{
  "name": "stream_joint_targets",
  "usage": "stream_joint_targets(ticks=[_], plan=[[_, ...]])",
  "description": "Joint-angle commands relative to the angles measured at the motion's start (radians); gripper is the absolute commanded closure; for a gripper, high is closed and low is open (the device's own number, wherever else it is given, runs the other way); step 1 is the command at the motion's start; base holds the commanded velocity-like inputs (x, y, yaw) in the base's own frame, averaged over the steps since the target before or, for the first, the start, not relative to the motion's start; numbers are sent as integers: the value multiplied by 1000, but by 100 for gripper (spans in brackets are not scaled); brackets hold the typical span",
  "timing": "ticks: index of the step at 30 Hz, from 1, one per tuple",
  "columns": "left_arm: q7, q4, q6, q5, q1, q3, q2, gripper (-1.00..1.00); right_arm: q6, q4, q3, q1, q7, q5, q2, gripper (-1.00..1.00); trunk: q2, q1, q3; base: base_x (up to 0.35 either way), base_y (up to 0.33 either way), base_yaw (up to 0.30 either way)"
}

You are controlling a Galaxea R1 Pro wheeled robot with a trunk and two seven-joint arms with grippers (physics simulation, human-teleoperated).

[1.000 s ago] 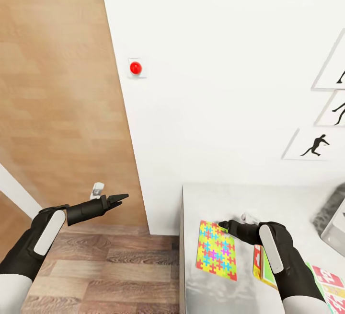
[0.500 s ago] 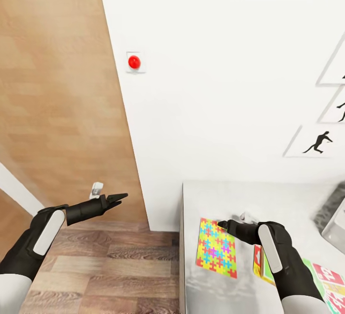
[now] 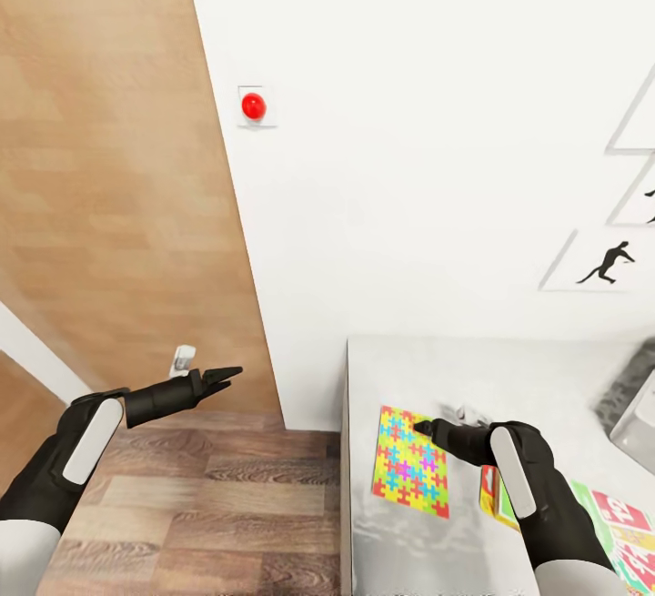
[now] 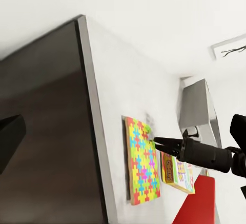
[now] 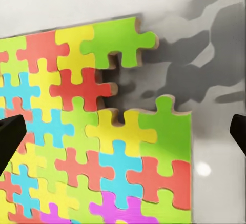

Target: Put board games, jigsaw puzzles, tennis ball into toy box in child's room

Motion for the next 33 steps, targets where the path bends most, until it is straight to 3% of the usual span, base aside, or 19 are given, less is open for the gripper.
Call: stream_joint_targets(ticks=[1, 33], plan=[[-3, 0, 4, 0, -1, 2, 0, -100, 5, 0, -1, -1, 2, 0, 0, -100, -2, 0, -2, -25, 0, 6], [-4, 0, 4, 0, -1, 4, 0, -100, 3, 2, 2, -1, 3, 0, 5, -100, -2, 0, -4, -2, 35, 0]])
